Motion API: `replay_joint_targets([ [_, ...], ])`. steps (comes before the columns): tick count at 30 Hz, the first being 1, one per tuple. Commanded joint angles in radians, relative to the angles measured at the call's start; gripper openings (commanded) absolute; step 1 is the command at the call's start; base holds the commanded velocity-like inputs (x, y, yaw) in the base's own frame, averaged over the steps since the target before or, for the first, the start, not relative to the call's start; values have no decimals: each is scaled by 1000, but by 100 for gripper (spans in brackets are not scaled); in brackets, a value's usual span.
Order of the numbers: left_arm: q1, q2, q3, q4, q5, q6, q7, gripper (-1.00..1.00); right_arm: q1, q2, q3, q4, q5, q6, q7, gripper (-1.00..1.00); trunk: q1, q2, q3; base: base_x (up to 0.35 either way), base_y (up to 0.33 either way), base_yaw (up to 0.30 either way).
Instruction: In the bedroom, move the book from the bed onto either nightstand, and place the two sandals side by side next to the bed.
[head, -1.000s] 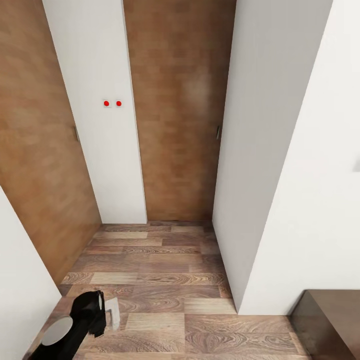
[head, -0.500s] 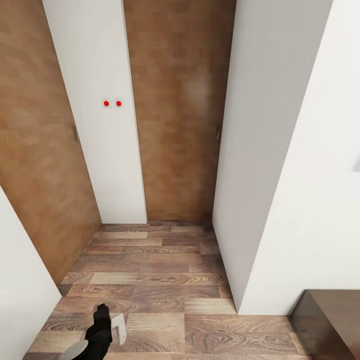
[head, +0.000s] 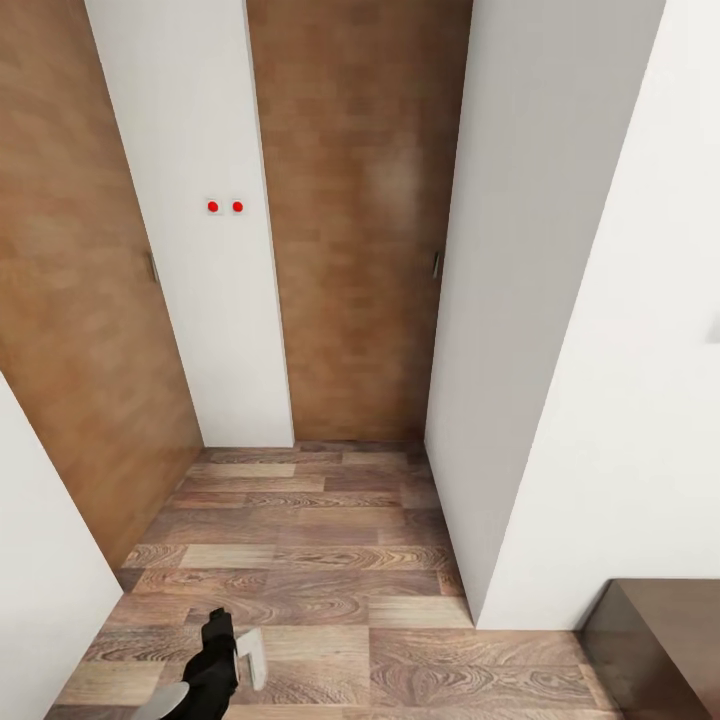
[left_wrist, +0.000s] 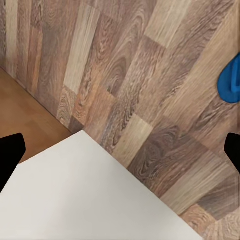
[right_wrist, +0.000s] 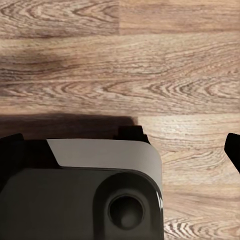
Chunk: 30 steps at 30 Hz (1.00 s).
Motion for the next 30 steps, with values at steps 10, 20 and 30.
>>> replay_joint_targets([
  [10, 0, -17, -2, -2, -13, 5, -7, 100, 0, -5, -4, -11, 0, -2, 2, 100, 38, -71, -32, 0, 0, 0],
  [20, 0, -30, -4, -2, -12, 5, -8, 100, 0, -195, -10, -281, -249, 115, 247, 100, 77, -141, -64, 0, 0, 0],
  [30, 0, -47, -4, -2, -12, 6, -7, 100, 1, -404, -43, -364, -907, 394, 595, 100, 115, -211, -95, 0, 0, 0],
])
